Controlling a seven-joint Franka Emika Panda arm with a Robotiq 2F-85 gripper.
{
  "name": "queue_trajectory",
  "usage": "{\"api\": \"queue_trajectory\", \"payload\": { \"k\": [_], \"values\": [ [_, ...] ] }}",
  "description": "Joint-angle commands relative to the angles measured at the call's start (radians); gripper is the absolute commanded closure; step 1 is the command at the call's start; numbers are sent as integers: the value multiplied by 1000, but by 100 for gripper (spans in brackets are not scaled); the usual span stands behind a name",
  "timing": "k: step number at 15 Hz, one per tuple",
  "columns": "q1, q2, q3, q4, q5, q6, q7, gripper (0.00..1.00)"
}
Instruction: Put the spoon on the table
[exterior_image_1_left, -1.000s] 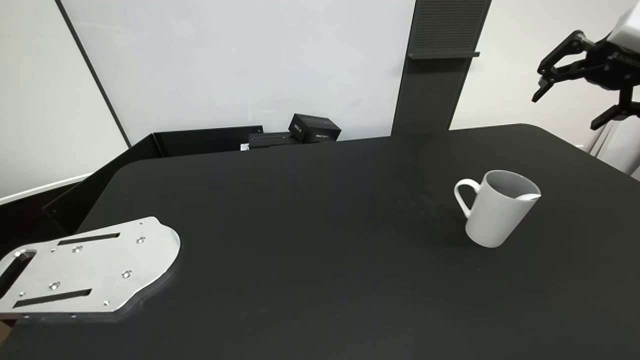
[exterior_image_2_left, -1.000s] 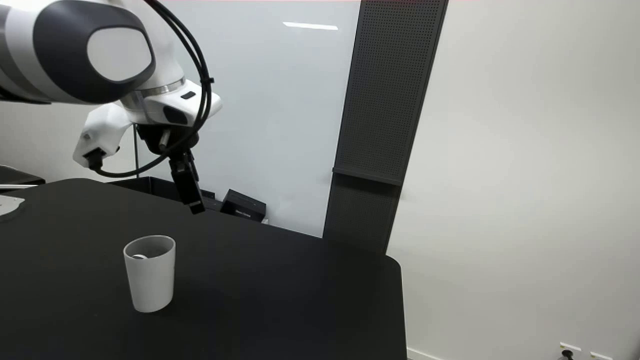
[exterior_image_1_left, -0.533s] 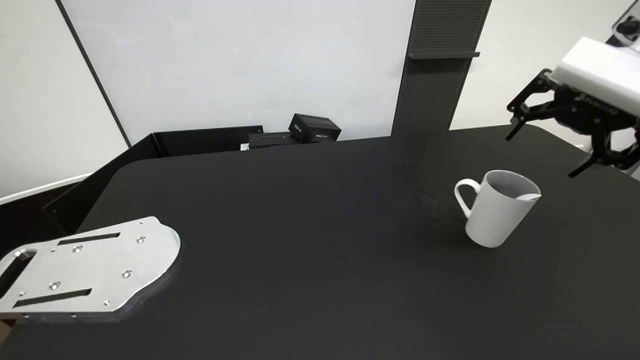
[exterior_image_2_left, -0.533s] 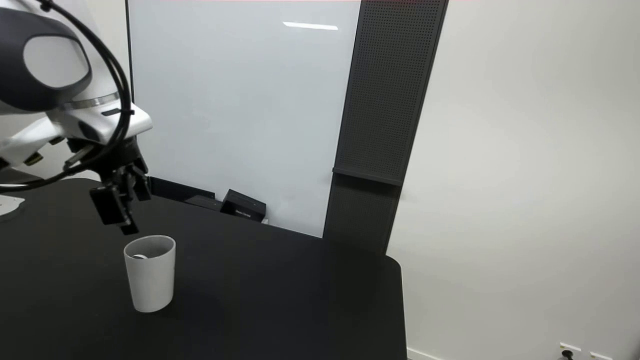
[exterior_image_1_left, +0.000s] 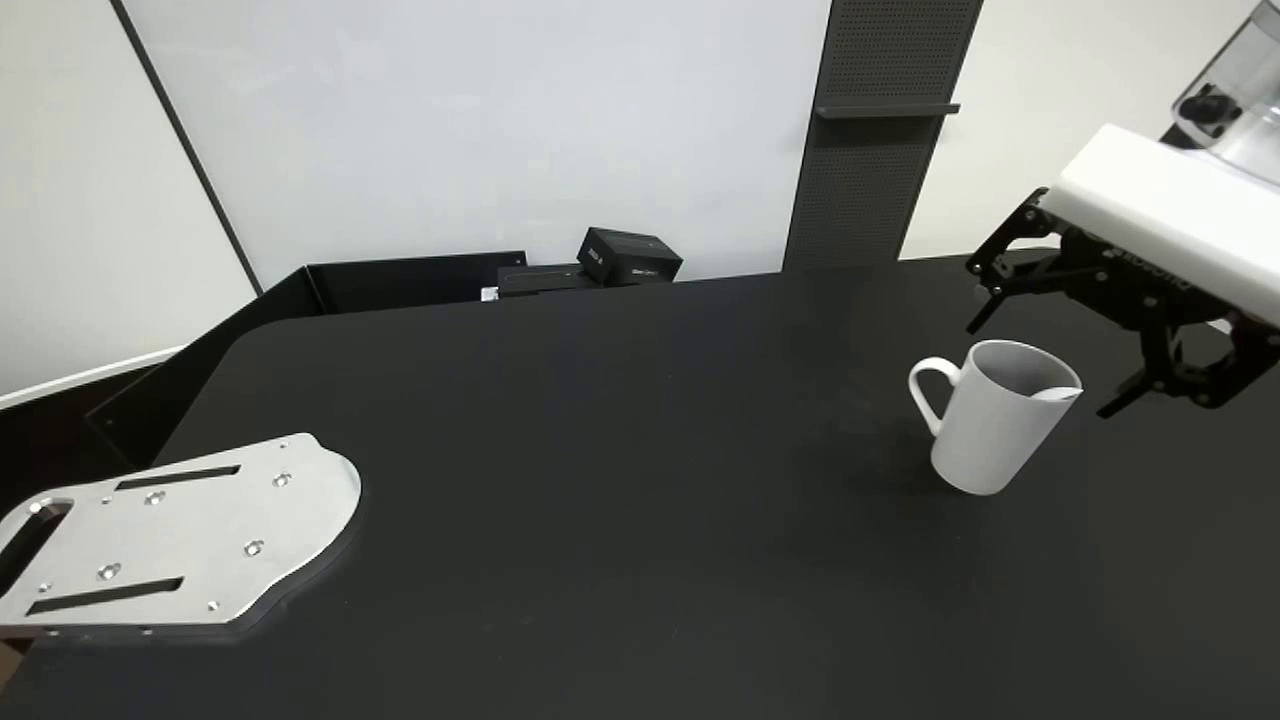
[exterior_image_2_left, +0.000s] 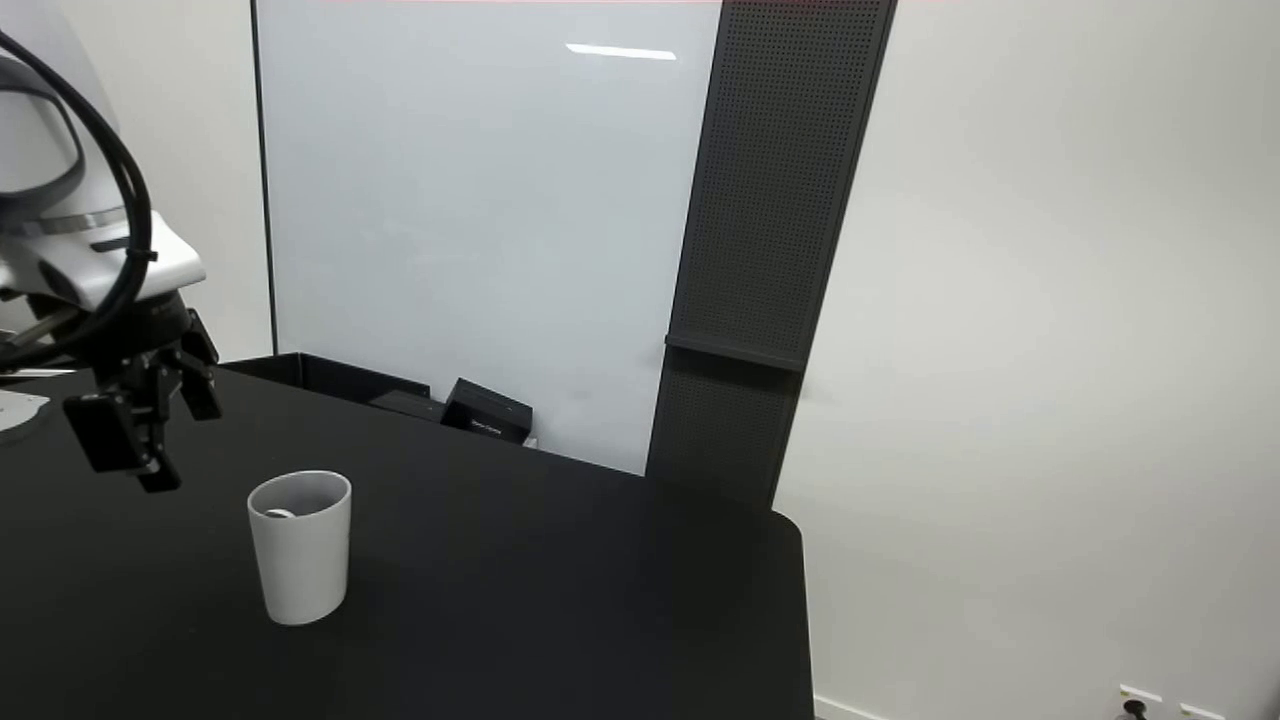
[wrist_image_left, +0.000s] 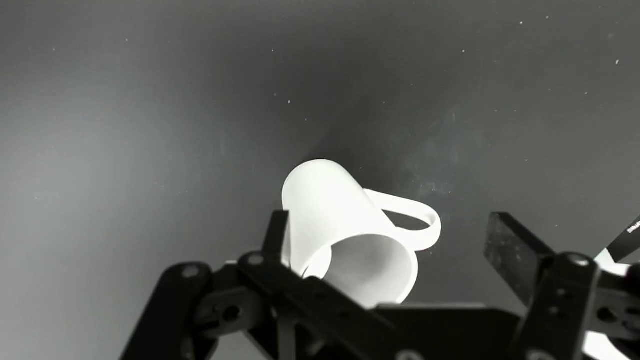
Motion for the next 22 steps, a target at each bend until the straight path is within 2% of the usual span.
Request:
{"api": "queue_trajectory", "payload": {
  "k": [1, 11, 16, 22],
  "values": [
    [0, 0, 0, 0, 0, 0, 0, 0],
    [-11, -7, -12, -3, -13, 4, -16, 0],
    [-52, -1, -24, 0, -83, 14, 39, 0],
    [-90, 18, -35, 1, -87, 24, 60, 0]
  ]
}}
